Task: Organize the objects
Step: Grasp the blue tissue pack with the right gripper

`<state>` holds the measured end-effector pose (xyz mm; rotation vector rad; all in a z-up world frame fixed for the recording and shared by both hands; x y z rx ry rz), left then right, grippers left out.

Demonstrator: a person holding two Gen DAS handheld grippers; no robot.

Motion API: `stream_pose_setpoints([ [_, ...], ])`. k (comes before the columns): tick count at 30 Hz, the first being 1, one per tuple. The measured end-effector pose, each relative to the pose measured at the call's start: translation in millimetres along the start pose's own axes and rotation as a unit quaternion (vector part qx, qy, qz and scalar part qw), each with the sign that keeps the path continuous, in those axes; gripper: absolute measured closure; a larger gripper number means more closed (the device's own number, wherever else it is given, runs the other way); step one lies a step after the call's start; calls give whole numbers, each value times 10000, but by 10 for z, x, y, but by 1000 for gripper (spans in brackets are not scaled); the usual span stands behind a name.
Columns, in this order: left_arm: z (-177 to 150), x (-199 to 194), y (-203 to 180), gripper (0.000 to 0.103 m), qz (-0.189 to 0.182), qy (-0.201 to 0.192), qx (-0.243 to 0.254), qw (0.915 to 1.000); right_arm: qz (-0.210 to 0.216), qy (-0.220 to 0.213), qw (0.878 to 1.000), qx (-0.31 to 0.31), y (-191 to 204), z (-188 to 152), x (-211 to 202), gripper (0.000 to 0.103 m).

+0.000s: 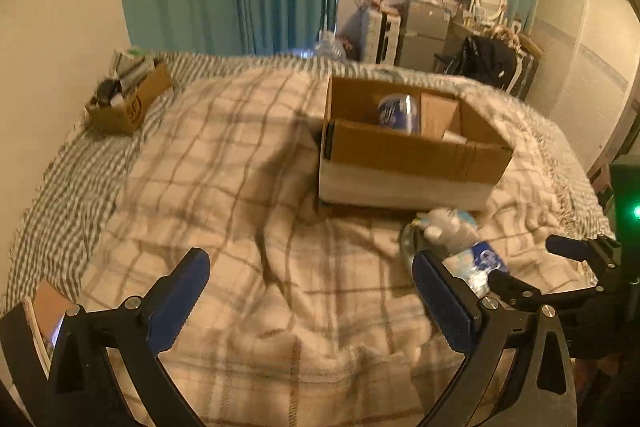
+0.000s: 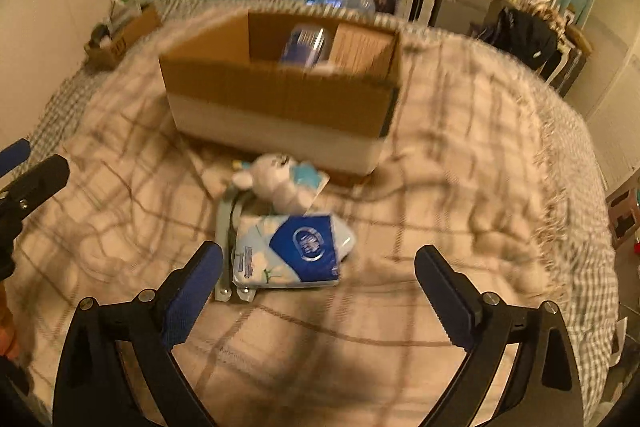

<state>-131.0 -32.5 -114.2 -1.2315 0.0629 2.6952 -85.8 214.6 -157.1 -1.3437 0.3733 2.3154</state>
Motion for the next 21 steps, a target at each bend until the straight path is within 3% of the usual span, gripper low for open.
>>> stream_pose_setpoints([
  [8,-115,313,-69,0,50,384,38,9992,246,522,9983,-36,88,-98,424,14],
  [10,-119,366,-112,0,2,442,71,9990,356,534,9979,-60,123,-120,451,20],
  [11,-125,390,-137,0,-20,471,92,9988,403,561,9976,-71,132,-129,464,30],
  [12,-125,405,-157,0,-34,495,111,9987,415,564,9975,-62,131,-135,469,30],
  [18,-108,480,-326,0,-44,557,290,9980,492,171,9986,123,-28,-68,222,31],
  [21,-74,533,-465,0,-98,598,350,9976,306,-117,9992,240,-253,6,2,31],
])
Point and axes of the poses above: each gripper's, at about its wrist camera, not at the fingertips, and x roughly the way its jaws point, y to its left, z to its top, the point moved 5 cm from there along x, roughly the way its jaws point, and after that the axes turned 3 degrees about -x, right-handed, at the moved point
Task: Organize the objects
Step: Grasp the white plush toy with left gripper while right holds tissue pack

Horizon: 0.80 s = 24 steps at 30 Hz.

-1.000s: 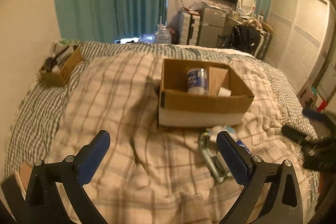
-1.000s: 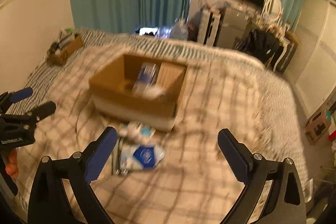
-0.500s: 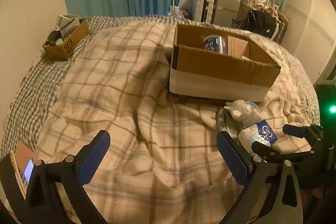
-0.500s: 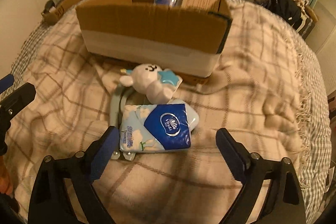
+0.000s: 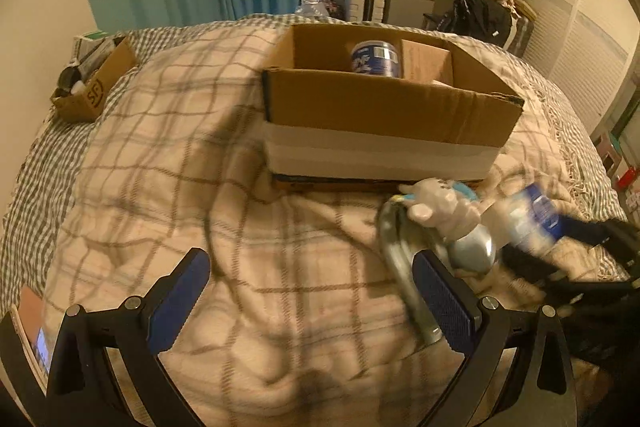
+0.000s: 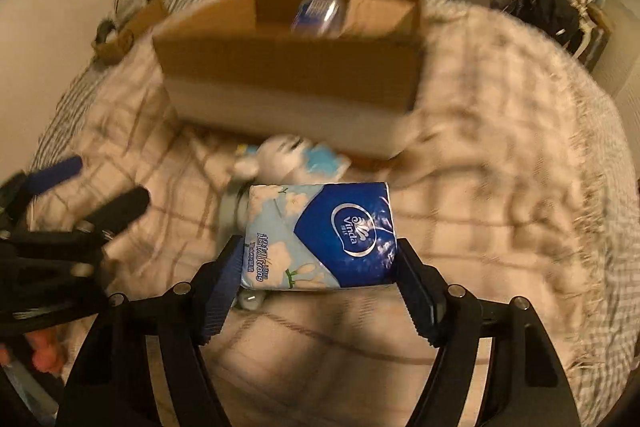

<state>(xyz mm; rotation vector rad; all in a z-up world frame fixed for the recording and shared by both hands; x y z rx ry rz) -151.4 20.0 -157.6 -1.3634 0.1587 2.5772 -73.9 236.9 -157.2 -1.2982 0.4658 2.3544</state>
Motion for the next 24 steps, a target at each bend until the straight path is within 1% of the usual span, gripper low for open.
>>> stream_pose_setpoints([
  [4,73,102,-236,0,-95,41,103,9999,-190,-141,9994,268,-328,67,-135,31],
  [7,121,220,-455,0,-148,96,271,9995,-336,-129,9983,458,-531,82,-99,31],
  [10,135,357,-602,0,-175,193,408,9988,-366,-86,9974,622,-712,62,-27,31],
  [14,149,571,-747,0,-252,382,487,9978,-408,-66,9961,776,-850,88,91,30],
  [16,139,617,-807,0,-342,439,548,9969,-375,-71,9957,846,-908,87,129,31],
  [21,138,720,-958,0,-393,431,809,9950,-319,-37,9954,899,-928,89,219,31],
  [23,157,739,-997,3,-317,322,910,9948,-313,-30,9955,891,-911,77,231,31],
  [24,164,746,-1008,12,-302,308,943,9946,-310,-16,9955,891,-903,75,241,31],
])
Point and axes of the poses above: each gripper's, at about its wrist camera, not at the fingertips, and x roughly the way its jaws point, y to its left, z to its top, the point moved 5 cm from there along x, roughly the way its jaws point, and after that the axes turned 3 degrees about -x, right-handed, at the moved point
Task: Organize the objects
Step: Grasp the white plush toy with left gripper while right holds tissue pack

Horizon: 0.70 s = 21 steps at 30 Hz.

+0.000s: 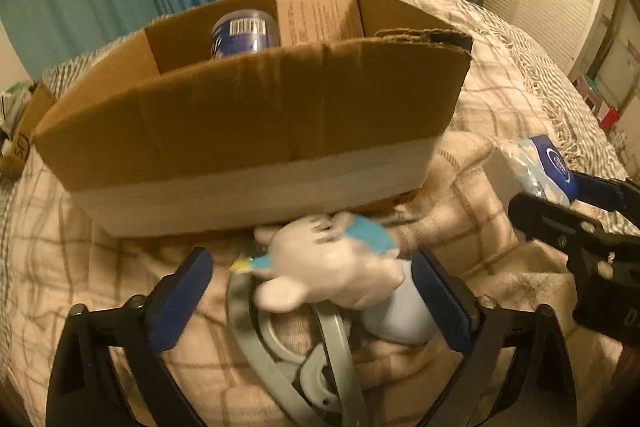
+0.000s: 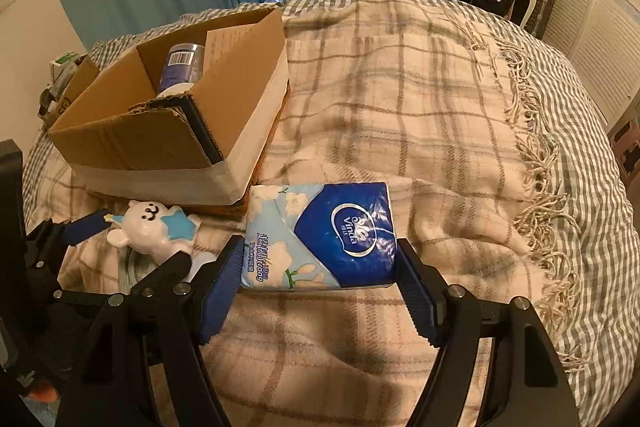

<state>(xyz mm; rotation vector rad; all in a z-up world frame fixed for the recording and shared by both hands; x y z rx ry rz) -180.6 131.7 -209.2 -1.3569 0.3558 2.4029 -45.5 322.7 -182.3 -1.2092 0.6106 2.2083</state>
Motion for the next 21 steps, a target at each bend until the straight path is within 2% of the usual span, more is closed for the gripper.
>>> stream_pose_setpoints([
  [1,10,12,-11,20,-9,15,38,10000,-7,17,10000,2,4,-6,6,31],
  [10,-39,-171,152,20,-304,93,-104,9994,-121,-40,9999,-13,36,-5,-157,31],
  [21,50,-1072,440,20,-305,-599,-345,9971,-49,-660,9974,-296,425,88,-936,31],
])
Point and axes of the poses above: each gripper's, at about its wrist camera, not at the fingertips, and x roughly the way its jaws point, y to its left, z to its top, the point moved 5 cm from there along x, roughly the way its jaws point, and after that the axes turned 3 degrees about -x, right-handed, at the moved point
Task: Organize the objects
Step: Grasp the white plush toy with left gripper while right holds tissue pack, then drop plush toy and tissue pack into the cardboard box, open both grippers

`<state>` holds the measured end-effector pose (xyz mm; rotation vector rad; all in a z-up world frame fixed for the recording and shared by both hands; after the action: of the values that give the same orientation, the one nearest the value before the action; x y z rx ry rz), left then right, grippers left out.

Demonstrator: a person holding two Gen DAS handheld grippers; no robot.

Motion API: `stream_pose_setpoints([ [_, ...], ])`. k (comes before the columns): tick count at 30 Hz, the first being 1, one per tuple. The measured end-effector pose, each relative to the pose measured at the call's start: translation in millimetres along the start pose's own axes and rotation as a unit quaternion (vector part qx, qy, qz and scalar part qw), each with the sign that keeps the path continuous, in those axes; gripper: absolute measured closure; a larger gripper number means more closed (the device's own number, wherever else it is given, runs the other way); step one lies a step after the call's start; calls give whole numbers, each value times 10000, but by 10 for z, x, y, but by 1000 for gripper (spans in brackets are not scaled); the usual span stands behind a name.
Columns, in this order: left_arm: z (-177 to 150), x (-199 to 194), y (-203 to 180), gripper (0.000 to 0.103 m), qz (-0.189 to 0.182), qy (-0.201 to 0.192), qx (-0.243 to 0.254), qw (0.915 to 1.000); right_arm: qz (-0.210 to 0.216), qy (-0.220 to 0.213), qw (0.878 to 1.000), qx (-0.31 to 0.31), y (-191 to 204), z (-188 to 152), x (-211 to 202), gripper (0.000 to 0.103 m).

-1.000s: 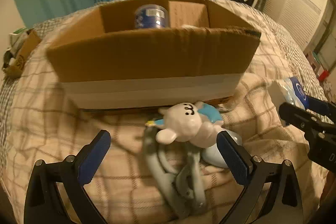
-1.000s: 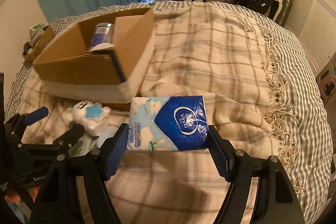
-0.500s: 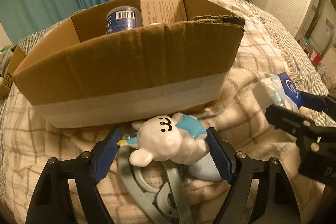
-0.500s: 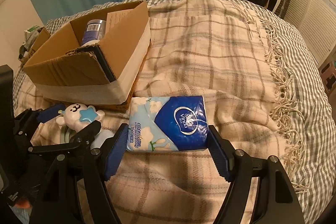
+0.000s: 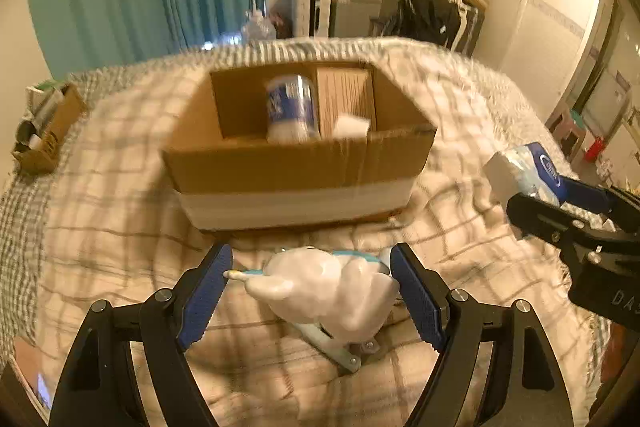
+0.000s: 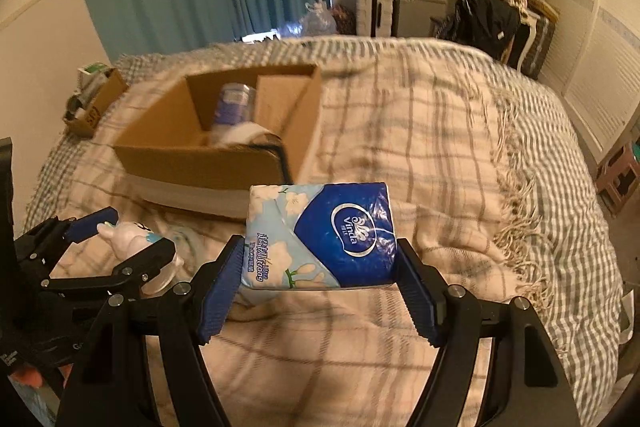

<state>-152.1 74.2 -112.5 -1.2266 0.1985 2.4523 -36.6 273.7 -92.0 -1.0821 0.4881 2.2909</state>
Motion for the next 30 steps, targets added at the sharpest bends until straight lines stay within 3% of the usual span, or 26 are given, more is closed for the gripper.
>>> stream_pose_setpoints([
  [7,204,-449,174,20,98,-402,-26,9991,62,-384,9988,-303,236,198,-450,31],
  [15,782,-650,411,20,266,-833,-142,9961,236,-716,9957,-537,405,723,-596,31],
  [20,1135,-424,549,20,373,-866,-179,9954,418,-735,9949,-549,467,1098,-349,31],
  [24,1338,-44,586,20,350,-814,-101,9960,507,-610,9955,-514,467,1371,74,31],
  [30,1299,596,558,20,323,-545,250,9977,480,-218,9979,-380,422,1550,835,30],
])
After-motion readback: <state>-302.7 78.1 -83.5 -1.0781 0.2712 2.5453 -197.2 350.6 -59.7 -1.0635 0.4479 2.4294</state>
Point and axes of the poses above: each gripper's, at about its wrist camera, not at the fingertips, and x roughly the way its jaws point, y to its left, z to its top, the point moved 5 cm from there along x, roughly the way its jaws point, and after that the axes turned 3 degrees about -x, right-handed, at the moved point
